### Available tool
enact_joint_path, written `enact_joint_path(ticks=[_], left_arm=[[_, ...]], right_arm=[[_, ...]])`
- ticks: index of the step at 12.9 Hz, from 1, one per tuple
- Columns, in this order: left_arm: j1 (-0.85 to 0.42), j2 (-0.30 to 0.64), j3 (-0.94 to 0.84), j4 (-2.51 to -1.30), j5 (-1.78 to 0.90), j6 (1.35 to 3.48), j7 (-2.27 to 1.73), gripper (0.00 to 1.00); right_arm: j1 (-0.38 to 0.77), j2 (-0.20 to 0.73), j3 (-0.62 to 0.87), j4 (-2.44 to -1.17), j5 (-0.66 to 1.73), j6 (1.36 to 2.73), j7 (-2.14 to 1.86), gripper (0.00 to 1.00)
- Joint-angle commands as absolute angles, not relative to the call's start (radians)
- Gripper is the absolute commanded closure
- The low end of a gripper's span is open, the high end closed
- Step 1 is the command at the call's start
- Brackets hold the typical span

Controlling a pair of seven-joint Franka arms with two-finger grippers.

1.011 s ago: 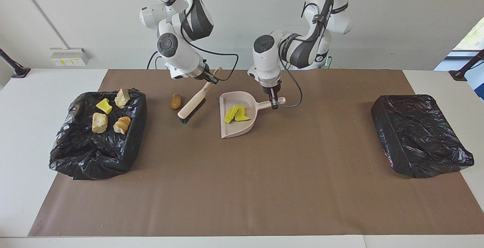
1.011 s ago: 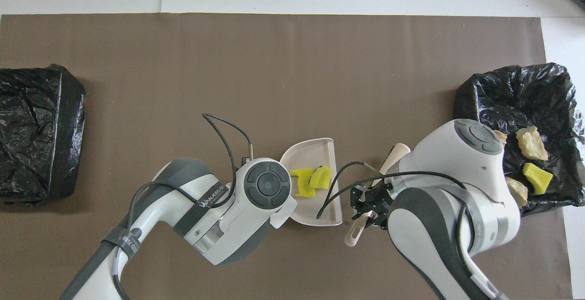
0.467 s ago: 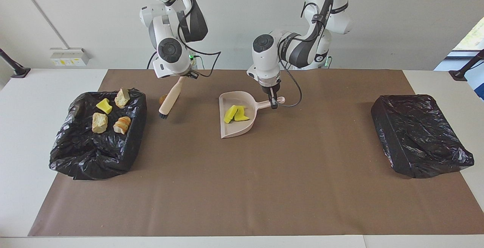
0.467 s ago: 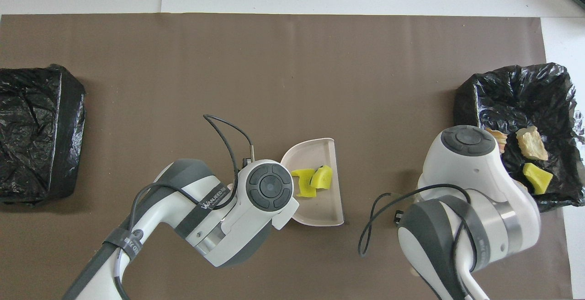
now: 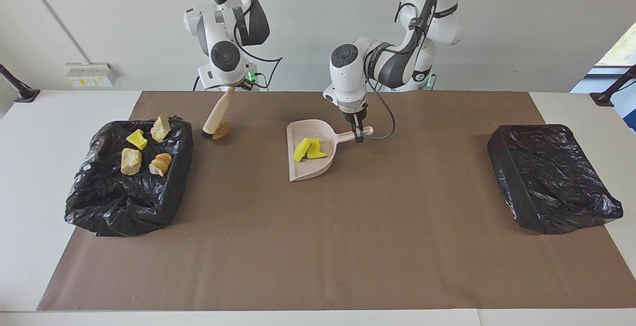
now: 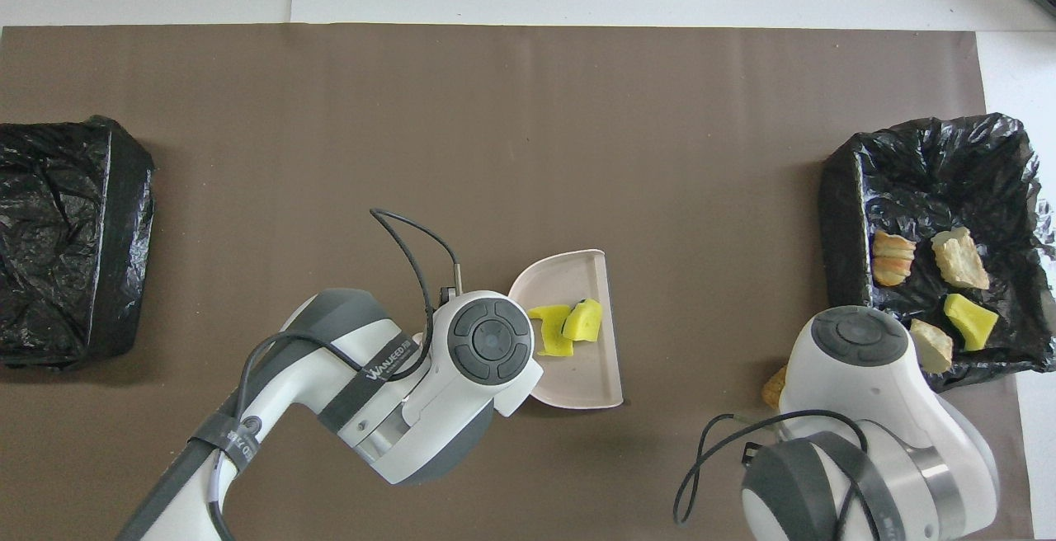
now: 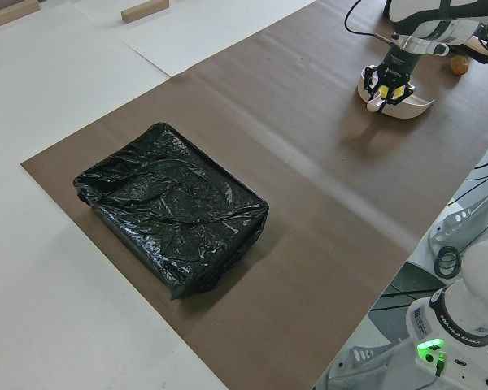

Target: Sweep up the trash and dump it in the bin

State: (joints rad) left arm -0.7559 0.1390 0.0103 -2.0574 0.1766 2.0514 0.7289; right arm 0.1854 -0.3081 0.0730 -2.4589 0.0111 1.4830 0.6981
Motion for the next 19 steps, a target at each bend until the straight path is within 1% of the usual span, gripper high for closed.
enact_joint_path(ticks=[1,3,5,7,11,13,14,16,18,19], left_arm=[[-0.779,0.112,0.018,-2.091,0.199,2.069,0.71,1.0],[-0.779,0.11,0.017,-2.1,0.199,2.091,0.71,1.0],[-0.781,0.11,0.017,-2.1,0.199,2.094,0.71,1.0],[-0.781,0.11,0.017,-2.102,0.199,2.092,0.71,1.0],[-0.778,0.11,0.017,-2.102,0.199,2.089,0.71,1.0],[-0.778,0.11,0.018,-2.102,0.199,2.08,0.71,1.0],[-0.778,0.11,0.018,-2.102,0.199,2.086,0.71,1.0],[-0.773,0.11,0.018,-2.102,0.199,2.092,0.707,1.0],[-0.767,0.11,0.018,-2.106,0.199,2.1,0.707,1.0],[-0.767,0.112,0.018,-2.108,0.199,2.114,0.706,1.0]], right_arm=[[0.135,-0.383,0.078,-2.555,0.005,1.529,0.709,1.0],[0.124,-0.402,0.078,-2.637,0.011,1.627,0.715,1.0],[0.115,-0.4,0.077,-2.643,0.046,1.653,0.686,1.0],[0.117,-0.394,0.077,-2.645,0.119,1.727,0.611,1.0],[0.123,-0.362,0.077,-2.638,0.238,1.818,0.378,1.0],[0.133,-0.347,0.08,-2.631,0.29,1.886,0.313,1.0],[0.158,-0.331,0.08,-2.622,0.302,1.916,0.275,1.0],[0.21,-0.272,0.084,-2.586,0.379,1.942,0.271,1.0],[0.279,-0.215,0.084,-2.58,0.443,2.043,0.281,1.0],[0.311,-0.201,0.084,-2.563,0.496,2.048,0.294,1.0]])
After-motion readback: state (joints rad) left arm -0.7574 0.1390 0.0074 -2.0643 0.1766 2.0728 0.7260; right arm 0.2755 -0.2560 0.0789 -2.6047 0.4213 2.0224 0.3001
